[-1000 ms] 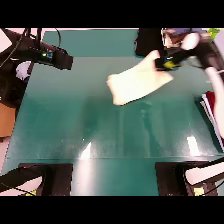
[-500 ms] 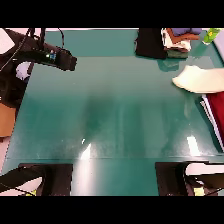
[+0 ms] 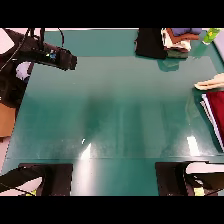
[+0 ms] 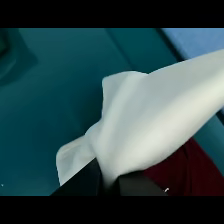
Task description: Fold the shirts.
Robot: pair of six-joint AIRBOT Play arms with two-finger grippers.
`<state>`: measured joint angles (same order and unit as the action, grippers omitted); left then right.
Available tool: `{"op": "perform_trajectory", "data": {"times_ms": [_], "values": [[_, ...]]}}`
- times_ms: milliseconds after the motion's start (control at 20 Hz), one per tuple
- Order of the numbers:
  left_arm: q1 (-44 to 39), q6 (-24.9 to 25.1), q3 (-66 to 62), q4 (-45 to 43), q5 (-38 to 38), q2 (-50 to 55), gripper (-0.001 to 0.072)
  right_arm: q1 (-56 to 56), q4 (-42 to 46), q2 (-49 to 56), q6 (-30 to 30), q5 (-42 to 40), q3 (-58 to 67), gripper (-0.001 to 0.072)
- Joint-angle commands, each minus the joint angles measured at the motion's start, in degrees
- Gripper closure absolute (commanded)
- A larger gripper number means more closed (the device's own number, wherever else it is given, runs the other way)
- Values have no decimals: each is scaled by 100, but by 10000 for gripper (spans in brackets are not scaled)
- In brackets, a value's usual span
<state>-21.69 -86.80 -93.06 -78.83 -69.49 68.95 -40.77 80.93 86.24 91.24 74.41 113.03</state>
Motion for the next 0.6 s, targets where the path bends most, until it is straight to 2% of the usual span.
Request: {"op": "perform_trajectory", "data": {"times_ms": [0, 150, 550], "values": [[-2, -11, 0, 0, -24, 2, 683, -22, 262, -129, 105, 326, 629, 693], [-2, 28, 0, 0, -166, 2, 684, -195, 597, -669, 138, 225, -28, 693], [-4, 31, 2, 0, -411, 2, 683, -1390, 623, -1928, 87, 227, -1904, 693]]}}
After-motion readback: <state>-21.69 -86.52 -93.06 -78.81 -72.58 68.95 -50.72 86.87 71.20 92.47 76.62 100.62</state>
